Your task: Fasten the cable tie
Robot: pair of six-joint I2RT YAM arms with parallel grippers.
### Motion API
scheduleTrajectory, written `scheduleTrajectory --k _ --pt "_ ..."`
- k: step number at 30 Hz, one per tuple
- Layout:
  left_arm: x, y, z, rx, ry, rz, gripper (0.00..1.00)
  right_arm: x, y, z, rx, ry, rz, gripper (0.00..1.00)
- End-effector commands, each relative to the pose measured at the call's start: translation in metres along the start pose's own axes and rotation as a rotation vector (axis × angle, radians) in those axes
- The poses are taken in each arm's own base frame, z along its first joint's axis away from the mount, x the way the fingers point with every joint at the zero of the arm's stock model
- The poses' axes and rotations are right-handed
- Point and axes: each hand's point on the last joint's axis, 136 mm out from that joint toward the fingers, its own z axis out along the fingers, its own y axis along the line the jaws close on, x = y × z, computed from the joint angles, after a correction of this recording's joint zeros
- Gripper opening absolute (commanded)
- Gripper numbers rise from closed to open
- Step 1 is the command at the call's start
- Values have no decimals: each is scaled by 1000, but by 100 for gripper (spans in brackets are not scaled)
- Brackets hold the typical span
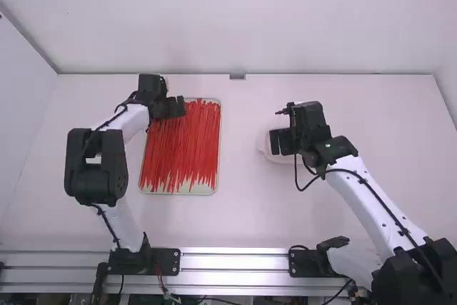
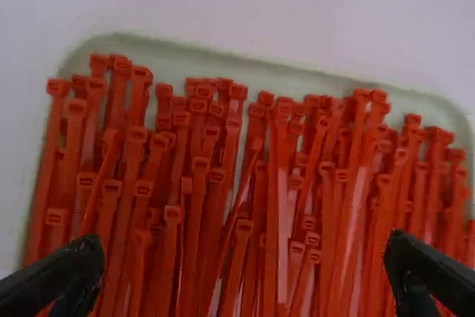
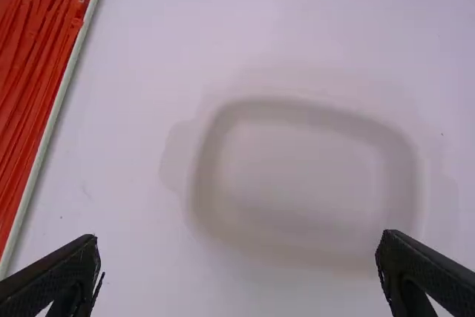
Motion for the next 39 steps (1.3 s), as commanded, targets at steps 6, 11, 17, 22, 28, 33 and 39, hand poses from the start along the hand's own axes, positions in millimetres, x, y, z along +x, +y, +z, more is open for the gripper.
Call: scheduleTrajectory --k 6,11,17,22,28,33,39 --pt "6 19 13 -72 4 -46 96 -9 2 -5 -4 -13 0 99" --pt "2 18 13 -67 -13 -38 84 -9 2 -5 -5 -15 0 99" --pt "-5 16 13 -57 -40 -37 79 -10 2 -5 -4 -17 0 99" --pt "-6 15 13 -52 -45 -36 79 -10 2 -5 -5 -17 -4 99" --pt "-7 15 20 5 -45 -51 80 -9 2 -5 -5 -16 -4 99" --pt "-4 20 23 2 -32 -61 80 -9 2 -5 -5 -16 -4 99" --pt "-6 7 23 76 -38 -41 84 -9 2 -5 -4 -16 -4 99"
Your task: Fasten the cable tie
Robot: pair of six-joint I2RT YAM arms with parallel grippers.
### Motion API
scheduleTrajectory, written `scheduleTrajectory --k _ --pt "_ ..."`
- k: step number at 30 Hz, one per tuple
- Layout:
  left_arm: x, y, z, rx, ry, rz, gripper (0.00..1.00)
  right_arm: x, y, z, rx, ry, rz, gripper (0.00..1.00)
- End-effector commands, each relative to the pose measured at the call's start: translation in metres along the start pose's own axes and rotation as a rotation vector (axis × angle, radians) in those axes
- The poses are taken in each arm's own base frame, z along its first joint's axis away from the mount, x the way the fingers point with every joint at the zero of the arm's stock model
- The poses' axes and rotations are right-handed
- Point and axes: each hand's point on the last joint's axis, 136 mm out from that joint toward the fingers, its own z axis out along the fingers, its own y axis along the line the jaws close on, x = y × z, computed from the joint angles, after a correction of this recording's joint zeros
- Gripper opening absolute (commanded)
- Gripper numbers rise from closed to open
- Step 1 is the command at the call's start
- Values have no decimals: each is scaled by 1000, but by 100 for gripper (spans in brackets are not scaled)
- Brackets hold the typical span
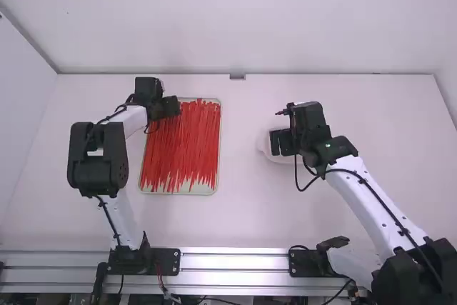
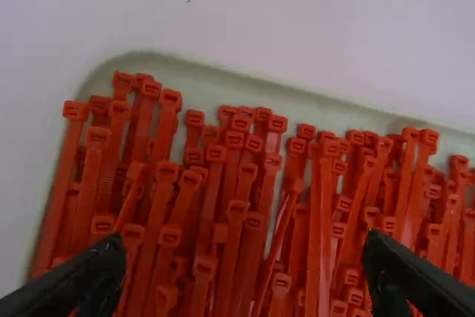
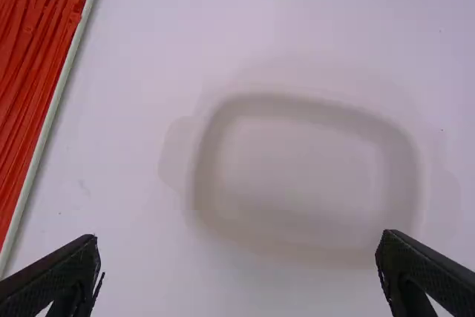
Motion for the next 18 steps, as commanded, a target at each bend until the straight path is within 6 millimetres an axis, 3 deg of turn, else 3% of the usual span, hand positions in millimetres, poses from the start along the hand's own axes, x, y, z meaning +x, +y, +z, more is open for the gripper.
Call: scheduleTrajectory --k 1,13,18 --pt "7 -7 3 52 22 7 83 -12 2 -5 -6 -25 1 99" --pt "15 -5 6 55 23 -7 81 -12 2 -5 -5 -25 0 99" --pt "21 -3 9 64 6 -16 85 -11 2 -5 -5 -21 1 99"
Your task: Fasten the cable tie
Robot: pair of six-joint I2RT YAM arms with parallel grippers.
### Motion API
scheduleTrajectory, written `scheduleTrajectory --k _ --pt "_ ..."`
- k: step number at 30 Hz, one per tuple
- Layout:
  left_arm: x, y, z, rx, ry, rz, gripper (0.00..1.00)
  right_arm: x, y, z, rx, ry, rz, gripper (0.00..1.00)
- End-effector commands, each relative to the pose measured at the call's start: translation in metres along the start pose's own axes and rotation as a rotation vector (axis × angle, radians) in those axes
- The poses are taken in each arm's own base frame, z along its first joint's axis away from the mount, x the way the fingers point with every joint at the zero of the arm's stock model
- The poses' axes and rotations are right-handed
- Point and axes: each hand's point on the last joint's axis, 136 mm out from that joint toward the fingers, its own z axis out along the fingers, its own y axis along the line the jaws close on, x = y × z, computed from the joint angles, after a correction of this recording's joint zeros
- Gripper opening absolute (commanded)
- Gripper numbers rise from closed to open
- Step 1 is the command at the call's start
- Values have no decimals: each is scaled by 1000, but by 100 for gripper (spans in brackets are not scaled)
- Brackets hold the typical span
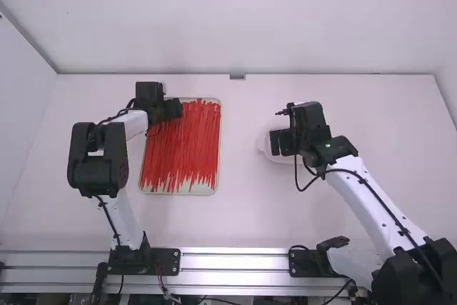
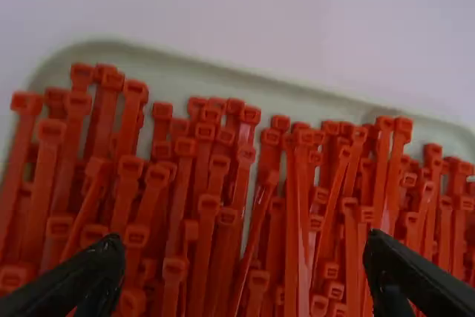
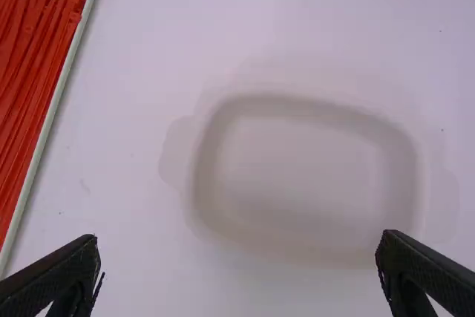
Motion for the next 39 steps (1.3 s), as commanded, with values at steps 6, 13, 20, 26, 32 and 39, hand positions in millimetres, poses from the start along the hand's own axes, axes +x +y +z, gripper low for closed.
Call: scheduleTrajectory --k 6,13,20,26,32,39 --pt "9 1 4 26 12 -11 86 -11 2 -5 -6 -22 0 99" --pt "13 5 6 -1 20 -6 88 -11 2 -5 -6 -22 0 99" --pt "15 7 9 -4 26 -6 88 -10 2 -5 -9 -19 0 99" --pt "15 12 9 -32 24 1 88 -10 2 -5 -8 -19 0 99" --pt "16 12 8 -31 26 -1 89 -10 3 -5 -9 -18 0 99" --pt "14 11 9 -29 21 3 90 -10 3 -5 -9 -19 0 99"
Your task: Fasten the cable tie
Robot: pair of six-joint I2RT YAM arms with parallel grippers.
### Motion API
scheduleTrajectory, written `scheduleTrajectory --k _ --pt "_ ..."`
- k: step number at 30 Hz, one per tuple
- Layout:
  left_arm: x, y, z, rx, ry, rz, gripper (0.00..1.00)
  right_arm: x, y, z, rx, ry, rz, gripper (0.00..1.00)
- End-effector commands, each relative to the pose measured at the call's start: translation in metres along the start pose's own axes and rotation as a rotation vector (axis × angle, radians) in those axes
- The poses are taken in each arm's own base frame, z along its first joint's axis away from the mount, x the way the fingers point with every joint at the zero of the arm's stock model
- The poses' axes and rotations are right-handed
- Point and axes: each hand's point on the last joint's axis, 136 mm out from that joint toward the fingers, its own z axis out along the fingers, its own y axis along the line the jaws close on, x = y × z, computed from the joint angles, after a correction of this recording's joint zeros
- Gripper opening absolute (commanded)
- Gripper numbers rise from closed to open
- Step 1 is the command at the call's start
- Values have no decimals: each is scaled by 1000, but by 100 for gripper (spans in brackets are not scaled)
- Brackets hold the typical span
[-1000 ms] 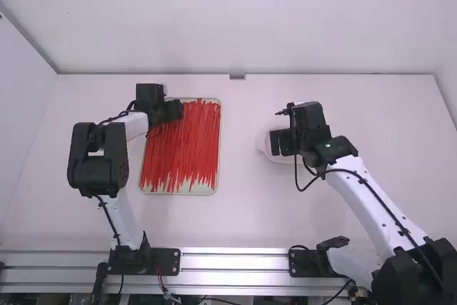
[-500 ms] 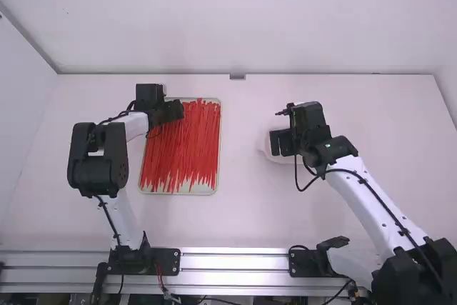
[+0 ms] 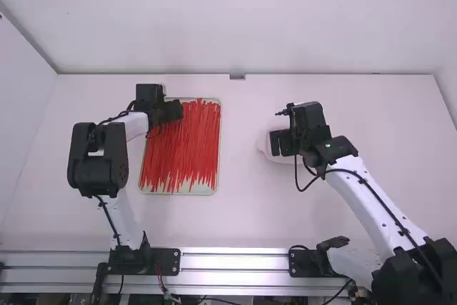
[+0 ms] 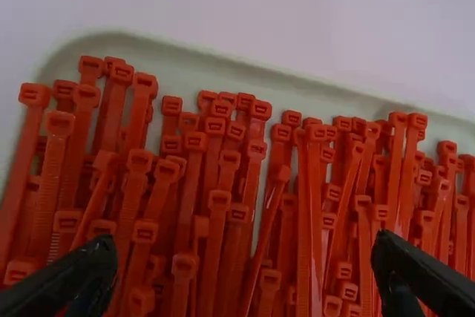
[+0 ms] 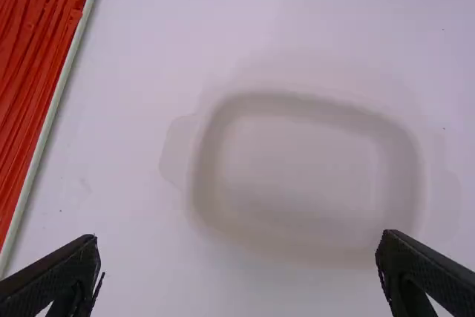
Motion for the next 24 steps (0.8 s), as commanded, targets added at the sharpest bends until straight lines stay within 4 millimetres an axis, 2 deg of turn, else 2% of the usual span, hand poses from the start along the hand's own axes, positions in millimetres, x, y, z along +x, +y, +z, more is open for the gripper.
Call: scheduleTrajectory --k 1,9,20,24 --pt "13 7 7 -14 31 -1 90 -11 2 -5 -5 -23 0 99" --pt "8 6 5 -19 52 -8 91 -11 2 -5 -5 -23 0 99" --pt "16 3 2 -3 101 -6 92 -15 2 -5 -7 -39 -2 99" --pt "12 0 0 2 113 12 91 -15 2 -5 -6 -39 -3 99"
